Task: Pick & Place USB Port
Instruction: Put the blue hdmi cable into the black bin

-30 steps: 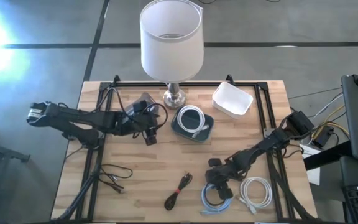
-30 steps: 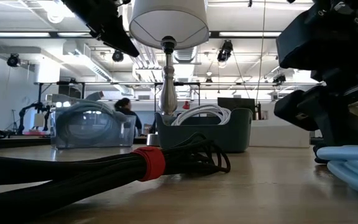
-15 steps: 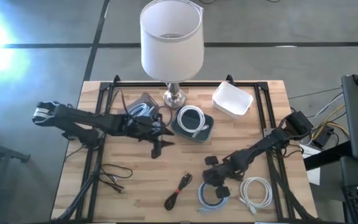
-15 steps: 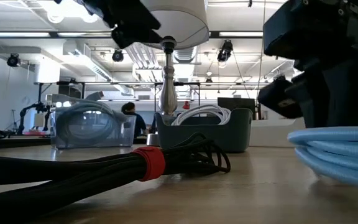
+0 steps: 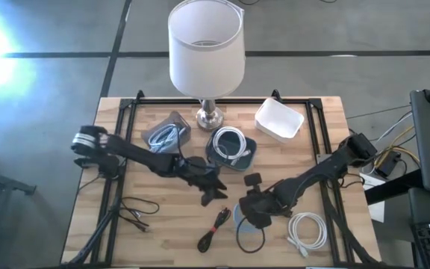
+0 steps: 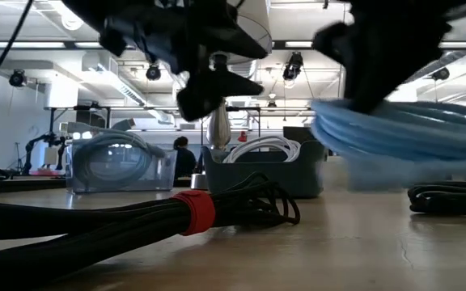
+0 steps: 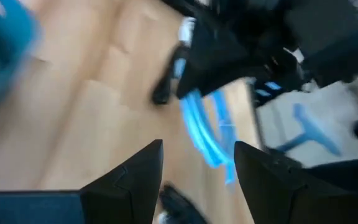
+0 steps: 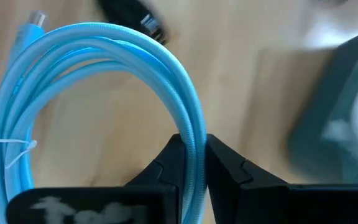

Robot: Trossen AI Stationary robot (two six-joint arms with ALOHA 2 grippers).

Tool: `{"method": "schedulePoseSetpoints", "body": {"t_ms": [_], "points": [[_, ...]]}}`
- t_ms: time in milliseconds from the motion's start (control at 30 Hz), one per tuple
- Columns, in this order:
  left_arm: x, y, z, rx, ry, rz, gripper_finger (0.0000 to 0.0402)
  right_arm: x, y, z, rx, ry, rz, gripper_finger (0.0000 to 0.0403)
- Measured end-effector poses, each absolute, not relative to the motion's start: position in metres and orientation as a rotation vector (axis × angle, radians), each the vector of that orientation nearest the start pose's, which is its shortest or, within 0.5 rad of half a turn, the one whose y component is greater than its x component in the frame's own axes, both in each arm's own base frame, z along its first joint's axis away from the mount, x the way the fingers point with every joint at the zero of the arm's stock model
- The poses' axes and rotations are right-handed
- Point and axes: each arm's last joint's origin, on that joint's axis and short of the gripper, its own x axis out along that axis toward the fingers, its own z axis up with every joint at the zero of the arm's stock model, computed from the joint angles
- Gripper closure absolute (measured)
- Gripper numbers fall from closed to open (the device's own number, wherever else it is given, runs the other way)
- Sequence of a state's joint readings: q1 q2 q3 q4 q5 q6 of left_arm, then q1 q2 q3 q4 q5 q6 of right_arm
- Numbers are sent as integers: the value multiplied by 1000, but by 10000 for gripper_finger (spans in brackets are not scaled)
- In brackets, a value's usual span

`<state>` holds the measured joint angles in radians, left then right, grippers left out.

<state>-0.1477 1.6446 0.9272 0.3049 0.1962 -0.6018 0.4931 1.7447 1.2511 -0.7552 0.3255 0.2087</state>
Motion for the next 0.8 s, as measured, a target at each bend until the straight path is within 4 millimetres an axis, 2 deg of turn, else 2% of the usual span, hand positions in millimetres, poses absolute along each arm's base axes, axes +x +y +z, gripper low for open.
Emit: {"method": "schedulePoseSetpoints", "body": {"t_ms": [133,367,633,800], "points": [[360,-64,196,-652,478,-302,200,310,152,221,-379,1085,-26,361],[371,-66,177,-692,500,-307,200,313,152,227,-442,1051,-51,360],[379,-67,189,-672,462,-337,200,313,151,226,-446,1053,-50,359],[380,-67,190,-672,469,-336,200,314,151,226,-457,1043,-59,358]]}}
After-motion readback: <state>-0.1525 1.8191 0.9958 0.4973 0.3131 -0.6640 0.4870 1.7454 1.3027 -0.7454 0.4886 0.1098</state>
